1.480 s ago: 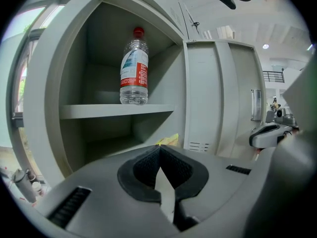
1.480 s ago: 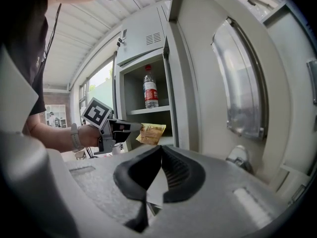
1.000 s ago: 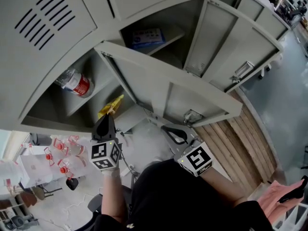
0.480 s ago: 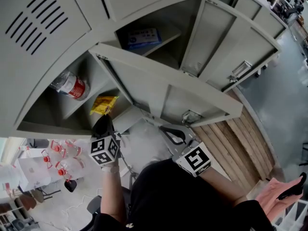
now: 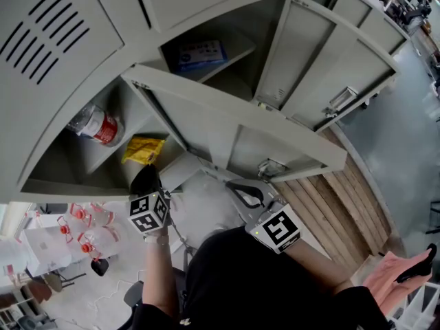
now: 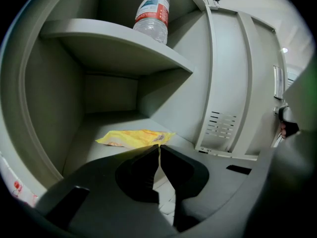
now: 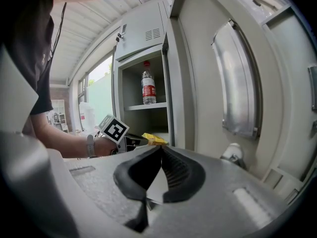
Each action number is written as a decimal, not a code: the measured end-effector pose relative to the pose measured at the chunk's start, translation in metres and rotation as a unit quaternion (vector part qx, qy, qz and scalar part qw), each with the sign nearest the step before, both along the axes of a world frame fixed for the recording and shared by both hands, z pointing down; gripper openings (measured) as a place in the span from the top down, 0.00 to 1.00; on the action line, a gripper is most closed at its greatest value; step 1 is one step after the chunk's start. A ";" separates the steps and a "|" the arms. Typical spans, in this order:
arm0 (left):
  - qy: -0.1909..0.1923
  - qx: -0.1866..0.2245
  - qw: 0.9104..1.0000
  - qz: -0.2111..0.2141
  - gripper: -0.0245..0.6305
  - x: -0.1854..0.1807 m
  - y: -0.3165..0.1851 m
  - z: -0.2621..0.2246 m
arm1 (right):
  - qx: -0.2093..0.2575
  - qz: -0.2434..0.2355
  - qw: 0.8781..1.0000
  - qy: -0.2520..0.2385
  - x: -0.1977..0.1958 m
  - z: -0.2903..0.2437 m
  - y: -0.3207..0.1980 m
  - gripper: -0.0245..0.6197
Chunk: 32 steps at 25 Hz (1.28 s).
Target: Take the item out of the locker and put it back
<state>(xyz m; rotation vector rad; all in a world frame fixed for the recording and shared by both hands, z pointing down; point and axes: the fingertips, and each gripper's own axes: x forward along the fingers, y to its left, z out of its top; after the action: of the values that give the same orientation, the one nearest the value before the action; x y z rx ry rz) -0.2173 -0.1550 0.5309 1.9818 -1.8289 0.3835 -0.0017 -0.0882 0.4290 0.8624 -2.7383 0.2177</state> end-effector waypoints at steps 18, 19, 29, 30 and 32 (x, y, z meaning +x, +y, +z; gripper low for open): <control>-0.008 -0.011 1.000 -0.012 0.83 -0.003 0.000 0.010 | -0.006 -0.006 1.000 0.003 0.003 0.001 0.003 0.96; -0.008 -0.011 1.000 -0.013 0.82 -0.003 0.000 0.010 | -0.005 -0.007 1.000 0.003 0.003 0.001 0.003 0.96; -0.007 0.002 1.000 -0.021 0.76 -0.001 0.010 -0.001 | 0.001 -0.011 1.000 -0.003 0.007 0.000 0.007 0.96; -0.007 0.002 1.000 -0.022 0.76 -0.001 0.012 -0.002 | 0.000 -0.012 1.000 -0.004 0.007 0.000 0.007 0.96; -0.004 0.003 1.000 -0.023 0.76 -0.001 0.016 -0.004 | 0.002 -0.013 1.000 -0.005 0.007 0.000 0.008 0.96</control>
<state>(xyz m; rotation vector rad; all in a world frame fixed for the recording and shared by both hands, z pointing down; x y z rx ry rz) -0.2179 -0.1387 0.5268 1.9424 -1.8782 0.3718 0.0050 -0.0805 0.4287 0.8281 -2.7594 0.2121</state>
